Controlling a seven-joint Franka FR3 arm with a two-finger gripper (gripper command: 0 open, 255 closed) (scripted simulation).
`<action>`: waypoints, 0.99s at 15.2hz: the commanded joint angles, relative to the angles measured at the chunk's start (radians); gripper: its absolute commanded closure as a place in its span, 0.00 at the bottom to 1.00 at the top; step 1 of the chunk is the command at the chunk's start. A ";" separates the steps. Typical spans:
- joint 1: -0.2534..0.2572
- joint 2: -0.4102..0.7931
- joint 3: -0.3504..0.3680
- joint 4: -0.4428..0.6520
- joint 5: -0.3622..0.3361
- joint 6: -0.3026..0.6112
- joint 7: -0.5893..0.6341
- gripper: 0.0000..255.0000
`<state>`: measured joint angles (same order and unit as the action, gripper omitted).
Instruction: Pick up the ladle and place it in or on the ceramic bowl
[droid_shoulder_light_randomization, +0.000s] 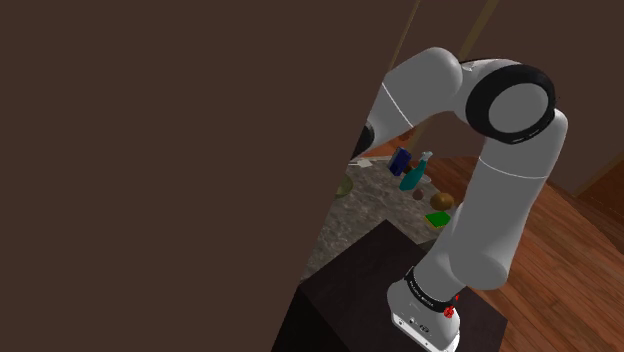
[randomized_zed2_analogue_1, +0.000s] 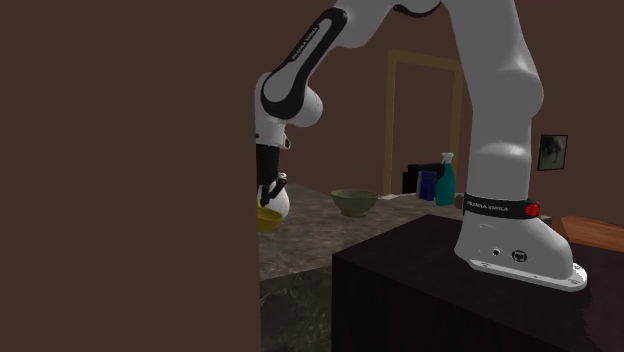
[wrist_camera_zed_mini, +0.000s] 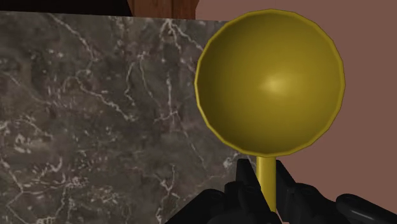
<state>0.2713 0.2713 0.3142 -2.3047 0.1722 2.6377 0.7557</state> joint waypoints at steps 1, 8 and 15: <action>-0.004 -0.026 0.003 0.001 0.006 -0.027 -0.002 1.00; -0.013 -0.106 0.010 0.012 0.023 -0.116 -0.002 1.00; -0.076 -0.192 -0.020 -0.049 0.072 -0.156 -0.125 1.00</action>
<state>0.2091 0.0888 0.3026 -2.3438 0.2367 2.4851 0.6598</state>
